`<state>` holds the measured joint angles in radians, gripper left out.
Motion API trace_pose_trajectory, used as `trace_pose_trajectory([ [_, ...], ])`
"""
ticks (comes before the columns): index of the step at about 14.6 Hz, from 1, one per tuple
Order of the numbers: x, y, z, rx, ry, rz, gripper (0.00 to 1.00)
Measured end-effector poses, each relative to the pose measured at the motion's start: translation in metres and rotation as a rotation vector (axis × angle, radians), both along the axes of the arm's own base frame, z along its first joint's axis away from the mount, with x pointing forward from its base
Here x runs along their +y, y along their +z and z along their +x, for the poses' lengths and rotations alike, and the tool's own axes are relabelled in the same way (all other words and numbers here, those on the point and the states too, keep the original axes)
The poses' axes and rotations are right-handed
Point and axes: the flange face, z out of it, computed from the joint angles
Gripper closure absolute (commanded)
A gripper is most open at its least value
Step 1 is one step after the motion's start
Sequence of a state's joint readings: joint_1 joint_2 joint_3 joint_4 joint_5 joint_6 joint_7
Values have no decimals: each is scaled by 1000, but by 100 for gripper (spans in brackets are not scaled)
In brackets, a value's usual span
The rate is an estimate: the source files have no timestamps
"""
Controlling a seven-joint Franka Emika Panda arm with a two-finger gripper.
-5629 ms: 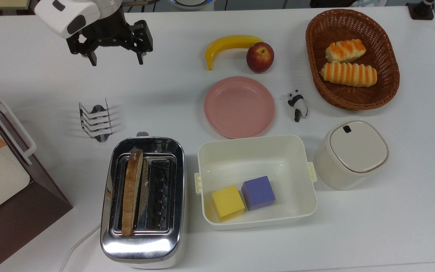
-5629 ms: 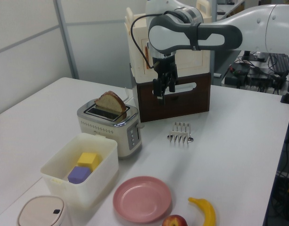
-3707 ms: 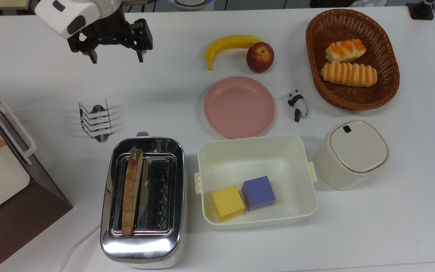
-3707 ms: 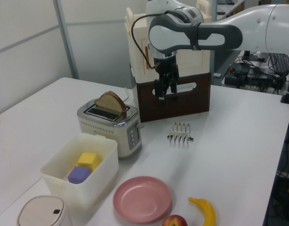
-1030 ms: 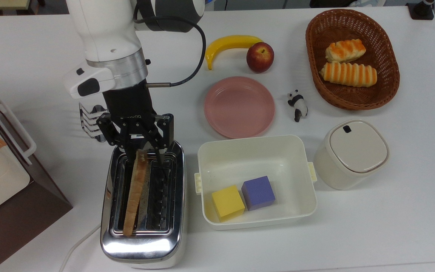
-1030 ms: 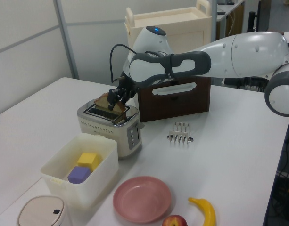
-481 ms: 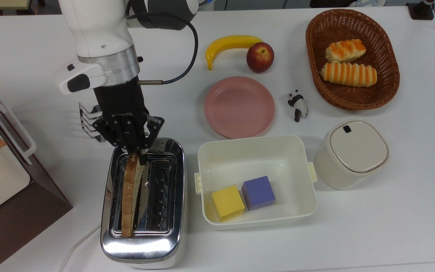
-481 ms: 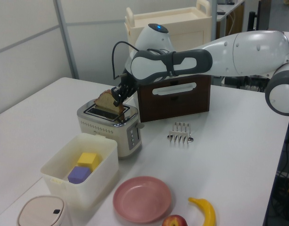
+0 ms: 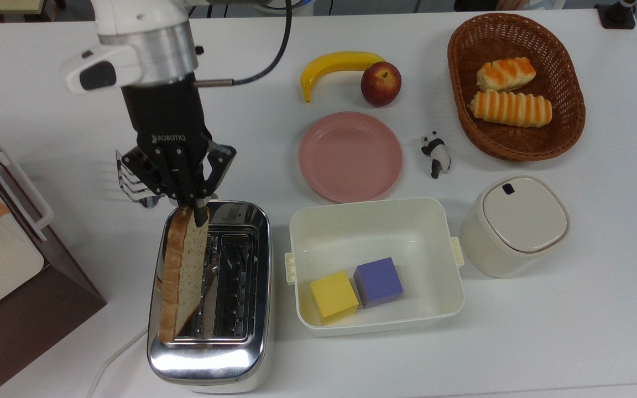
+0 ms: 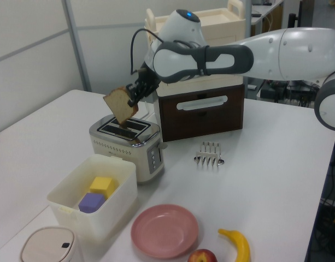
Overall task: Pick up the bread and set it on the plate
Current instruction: 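Lift the bread slice up out of the toaster slot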
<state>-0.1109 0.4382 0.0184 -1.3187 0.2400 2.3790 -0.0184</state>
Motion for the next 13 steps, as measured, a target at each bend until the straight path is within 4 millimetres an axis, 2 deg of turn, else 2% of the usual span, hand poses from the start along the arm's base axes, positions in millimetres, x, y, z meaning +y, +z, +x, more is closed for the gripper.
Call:
trace_pose_trajectory([
  [3, 0, 26, -7, -38, -3, 4, 100],
  [5, 0, 50, -17, -61, -2, 1, 100],
  [7, 0, 76, -36, -14, 15, 6, 100],
  [9, -1, 92, -54, 46, 34, 12, 100],
  [11, 3, 97, -69, 126, 73, 13, 100],
  [13, 11, 91, -78, 215, 132, 10, 100],
])
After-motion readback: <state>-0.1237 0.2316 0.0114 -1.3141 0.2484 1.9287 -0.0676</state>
